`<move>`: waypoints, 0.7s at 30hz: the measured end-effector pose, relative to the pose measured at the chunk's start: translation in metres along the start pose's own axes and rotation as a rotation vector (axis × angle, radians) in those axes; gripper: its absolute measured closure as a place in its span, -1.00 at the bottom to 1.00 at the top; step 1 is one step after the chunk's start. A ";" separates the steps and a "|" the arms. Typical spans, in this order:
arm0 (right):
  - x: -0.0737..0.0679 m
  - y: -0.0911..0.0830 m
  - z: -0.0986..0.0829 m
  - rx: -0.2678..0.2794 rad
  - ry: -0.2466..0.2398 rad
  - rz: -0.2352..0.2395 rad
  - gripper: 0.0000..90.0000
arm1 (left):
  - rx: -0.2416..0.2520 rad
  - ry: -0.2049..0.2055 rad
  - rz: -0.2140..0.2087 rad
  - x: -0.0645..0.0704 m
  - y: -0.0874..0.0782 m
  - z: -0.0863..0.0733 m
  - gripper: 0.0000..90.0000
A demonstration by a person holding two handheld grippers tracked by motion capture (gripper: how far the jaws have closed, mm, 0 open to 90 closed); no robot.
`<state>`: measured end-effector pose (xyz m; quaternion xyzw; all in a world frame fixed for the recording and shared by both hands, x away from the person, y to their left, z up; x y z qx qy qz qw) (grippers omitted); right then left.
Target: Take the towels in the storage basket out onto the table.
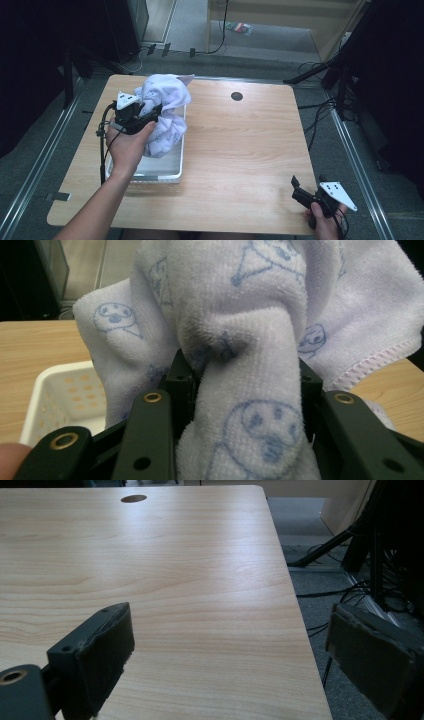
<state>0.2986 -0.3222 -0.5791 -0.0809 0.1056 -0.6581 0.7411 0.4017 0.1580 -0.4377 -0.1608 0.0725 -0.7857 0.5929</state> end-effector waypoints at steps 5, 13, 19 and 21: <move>0.000 0.000 0.000 -0.003 0.002 -0.002 -0.88 | -0.002 0.033 -0.008 0.014 0.003 0.004 0.29; 0.001 0.000 -0.001 -0.007 0.009 -0.006 -0.88 | -0.029 0.050 -0.046 0.038 0.010 0.006 0.29; 0.001 0.001 -0.001 -0.010 0.012 -0.004 -0.88 | -0.031 0.055 -0.064 0.054 0.015 0.011 0.28; 0.001 0.001 -0.001 -0.010 0.012 -0.003 -0.88 | -0.031 0.056 -0.073 0.059 0.017 0.012 0.28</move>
Point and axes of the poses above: each handheld gripper's, and its own axes: y roughly forward along the jaws, z roughly out of its top, x roughly to its right, the point moved 9 cm from there along y, roughly forward along the jaws, and after that the axes turned 7 degrees about x, right-handed, at the moved point
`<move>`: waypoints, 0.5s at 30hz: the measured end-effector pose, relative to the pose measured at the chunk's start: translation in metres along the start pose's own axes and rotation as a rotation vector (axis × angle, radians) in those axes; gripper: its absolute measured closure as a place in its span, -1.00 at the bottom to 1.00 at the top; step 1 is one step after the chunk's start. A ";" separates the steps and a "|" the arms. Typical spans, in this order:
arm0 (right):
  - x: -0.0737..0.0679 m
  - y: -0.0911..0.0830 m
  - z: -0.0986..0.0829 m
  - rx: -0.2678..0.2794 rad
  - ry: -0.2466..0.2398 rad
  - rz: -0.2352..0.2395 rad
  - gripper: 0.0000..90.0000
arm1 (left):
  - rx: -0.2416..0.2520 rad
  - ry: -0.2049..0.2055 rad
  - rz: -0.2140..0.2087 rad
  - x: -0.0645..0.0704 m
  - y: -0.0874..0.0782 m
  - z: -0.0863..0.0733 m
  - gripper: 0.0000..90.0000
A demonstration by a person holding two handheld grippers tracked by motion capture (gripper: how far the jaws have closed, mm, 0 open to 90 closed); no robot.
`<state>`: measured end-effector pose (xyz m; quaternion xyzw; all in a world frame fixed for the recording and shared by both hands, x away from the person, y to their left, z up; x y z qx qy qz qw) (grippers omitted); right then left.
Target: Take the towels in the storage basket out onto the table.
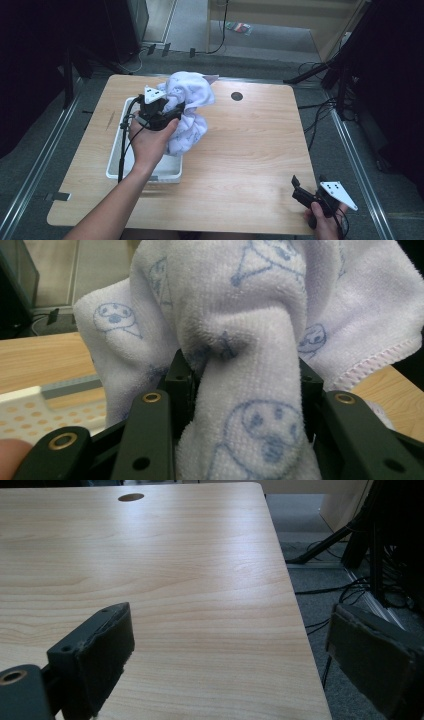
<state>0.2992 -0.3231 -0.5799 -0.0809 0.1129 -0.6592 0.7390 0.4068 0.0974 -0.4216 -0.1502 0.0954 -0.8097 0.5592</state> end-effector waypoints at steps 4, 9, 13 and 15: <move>0.000 0.000 0.000 -0.001 -0.001 0.001 -0.88 | -0.006 0.014 -0.013 0.011 0.005 0.001 0.28; 0.000 0.000 0.000 -0.002 0.003 0.000 -0.88 | -0.012 0.022 -0.029 0.025 0.012 0.000 0.28; 0.000 0.000 0.000 -0.003 0.002 0.000 -0.88 | -0.018 0.037 -0.039 0.038 0.017 -0.001 0.28; 0.000 0.000 0.000 -0.002 0.003 0.000 -0.88 | -0.021 0.041 -0.051 0.044 0.019 -0.003 0.28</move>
Point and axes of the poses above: each handheld gripper's, and its own axes: y roughly forward along the jaws, z roughly out of its top, x roughly to its right, the point moved 9 cm from there along y, roughly forward along the jaws, and after that the axes turned 7 degrees about x, right-handed, at the moved point
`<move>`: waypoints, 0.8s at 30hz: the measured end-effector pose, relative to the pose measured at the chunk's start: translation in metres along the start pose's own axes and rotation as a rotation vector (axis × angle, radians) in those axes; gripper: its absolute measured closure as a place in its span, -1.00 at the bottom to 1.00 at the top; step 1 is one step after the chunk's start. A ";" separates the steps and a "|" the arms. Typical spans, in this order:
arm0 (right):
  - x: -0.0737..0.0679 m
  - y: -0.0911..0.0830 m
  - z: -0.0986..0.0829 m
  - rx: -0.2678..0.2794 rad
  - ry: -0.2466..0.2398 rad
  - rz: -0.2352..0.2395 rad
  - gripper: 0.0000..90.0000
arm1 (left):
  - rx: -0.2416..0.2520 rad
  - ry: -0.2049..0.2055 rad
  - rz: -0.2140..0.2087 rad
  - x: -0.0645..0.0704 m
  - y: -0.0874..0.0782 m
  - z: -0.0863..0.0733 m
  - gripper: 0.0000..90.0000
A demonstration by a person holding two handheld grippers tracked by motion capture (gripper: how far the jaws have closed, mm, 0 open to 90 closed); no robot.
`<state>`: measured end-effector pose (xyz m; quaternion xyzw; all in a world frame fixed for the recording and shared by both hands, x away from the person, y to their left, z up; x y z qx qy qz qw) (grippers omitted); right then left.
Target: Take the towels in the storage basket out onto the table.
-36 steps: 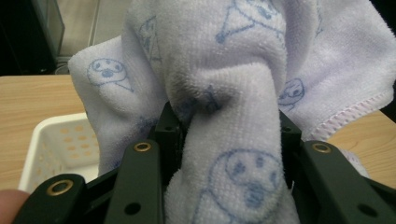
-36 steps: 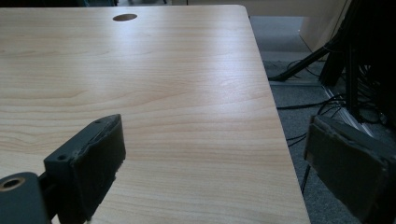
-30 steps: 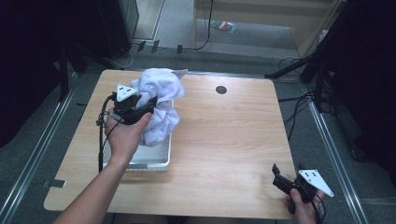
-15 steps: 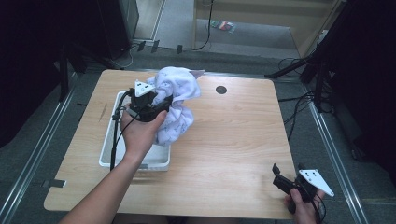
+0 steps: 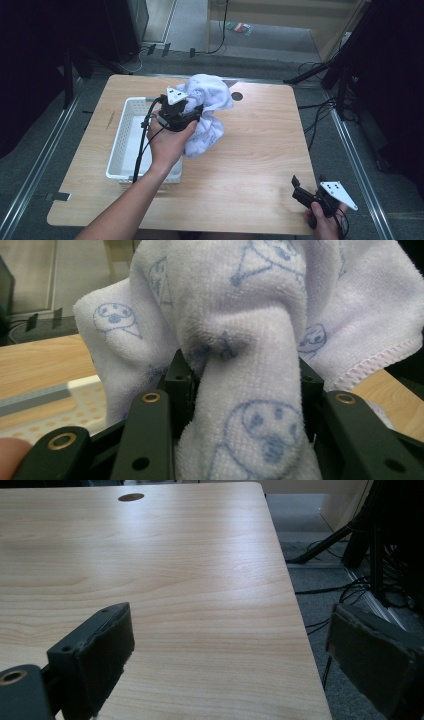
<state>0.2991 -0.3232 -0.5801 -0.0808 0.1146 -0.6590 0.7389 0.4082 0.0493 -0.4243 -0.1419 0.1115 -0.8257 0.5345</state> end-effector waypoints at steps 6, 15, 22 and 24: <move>0.000 0.000 0.000 0.000 -0.001 -0.001 -0.88 | -0.011 -0.001 -0.024 0.017 0.009 -0.004 0.28; 0.001 0.000 0.000 -0.001 0.001 -0.002 -0.88 | -0.032 0.018 -0.057 0.043 0.021 -0.015 0.27; 0.001 0.000 0.000 0.000 0.004 -0.003 -0.87 | -0.054 0.041 -0.077 0.063 0.032 -0.028 0.26; 0.001 0.000 0.000 -0.001 0.005 -0.002 -0.87 | -0.063 0.039 -0.083 0.068 0.035 -0.033 0.26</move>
Point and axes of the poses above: each handheld gripper's, and its own axes: y roughly forward along the jaws, z roughly out of its top, x roughly to its right, the point moved 9 cm from there along y, roughly forward along the jaws, and after that the axes turned 7 degrees about x, right-handed, at the moved point
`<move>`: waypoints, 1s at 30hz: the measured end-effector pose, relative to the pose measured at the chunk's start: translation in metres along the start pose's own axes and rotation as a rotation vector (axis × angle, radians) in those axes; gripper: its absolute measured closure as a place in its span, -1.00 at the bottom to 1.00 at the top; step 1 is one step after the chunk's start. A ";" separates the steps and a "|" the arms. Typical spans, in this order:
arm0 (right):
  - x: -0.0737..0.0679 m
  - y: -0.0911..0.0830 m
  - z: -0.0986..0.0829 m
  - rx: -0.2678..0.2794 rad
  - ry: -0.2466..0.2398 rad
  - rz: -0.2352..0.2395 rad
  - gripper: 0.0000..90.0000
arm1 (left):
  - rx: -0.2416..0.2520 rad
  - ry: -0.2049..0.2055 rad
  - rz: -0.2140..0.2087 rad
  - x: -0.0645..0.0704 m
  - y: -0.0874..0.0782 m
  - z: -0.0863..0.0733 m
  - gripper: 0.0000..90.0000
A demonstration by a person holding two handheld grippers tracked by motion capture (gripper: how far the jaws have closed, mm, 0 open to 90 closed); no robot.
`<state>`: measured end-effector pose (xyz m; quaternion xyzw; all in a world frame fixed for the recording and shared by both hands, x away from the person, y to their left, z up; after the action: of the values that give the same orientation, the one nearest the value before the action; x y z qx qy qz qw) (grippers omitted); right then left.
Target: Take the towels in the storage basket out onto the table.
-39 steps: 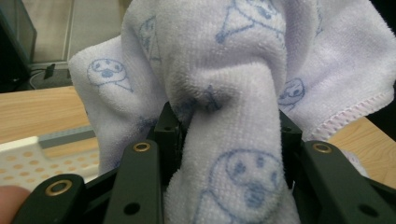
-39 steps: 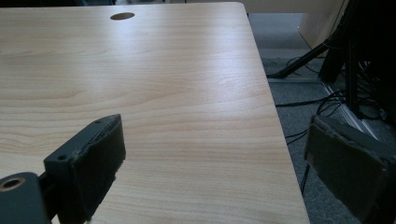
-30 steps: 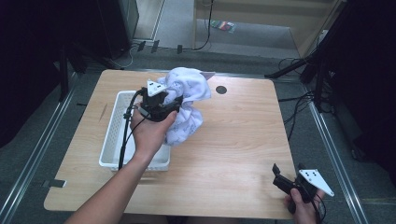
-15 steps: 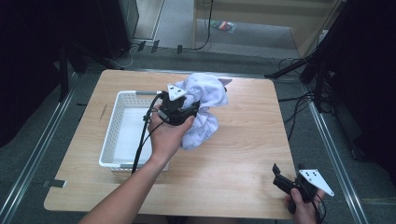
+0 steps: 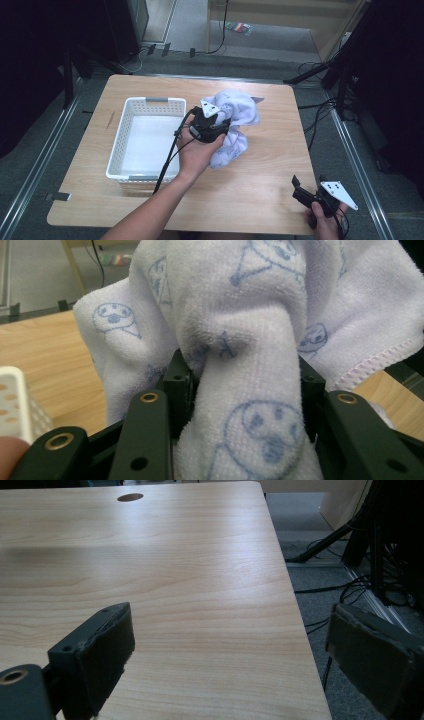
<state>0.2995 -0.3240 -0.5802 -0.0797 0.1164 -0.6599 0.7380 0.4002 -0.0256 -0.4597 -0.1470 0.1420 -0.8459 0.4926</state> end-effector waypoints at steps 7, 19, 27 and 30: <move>0.000 0.000 0.000 0.001 -0.003 0.000 -0.87 | -0.035 -0.021 -0.003 0.007 0.014 -0.024 0.24; 0.000 0.000 0.000 -0.001 -0.003 -0.002 -0.87 | -0.116 -0.013 0.011 0.014 0.031 -0.065 0.16; 0.000 0.000 0.000 -0.001 -0.003 0.001 -0.87 | -0.147 -0.051 0.015 0.006 0.035 -0.075 -0.06; 0.000 0.000 0.000 -0.002 -0.003 0.000 -0.87 | -0.140 -0.071 -0.010 0.008 0.033 -0.070 -0.23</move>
<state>0.2997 -0.3239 -0.5803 -0.0814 0.1158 -0.6597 0.7381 0.3953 -0.0415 -0.5353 -0.2118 0.1826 -0.8305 0.4817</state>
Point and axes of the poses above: each handheld gripper's, and its own axes: y roughly forward along the jaws, z roughly out of its top, x roughly to its right, the point moved 9 cm from there along y, roughly forward along the jaws, and after that the axes turned 7 degrees about x, right-handed, at the moved point
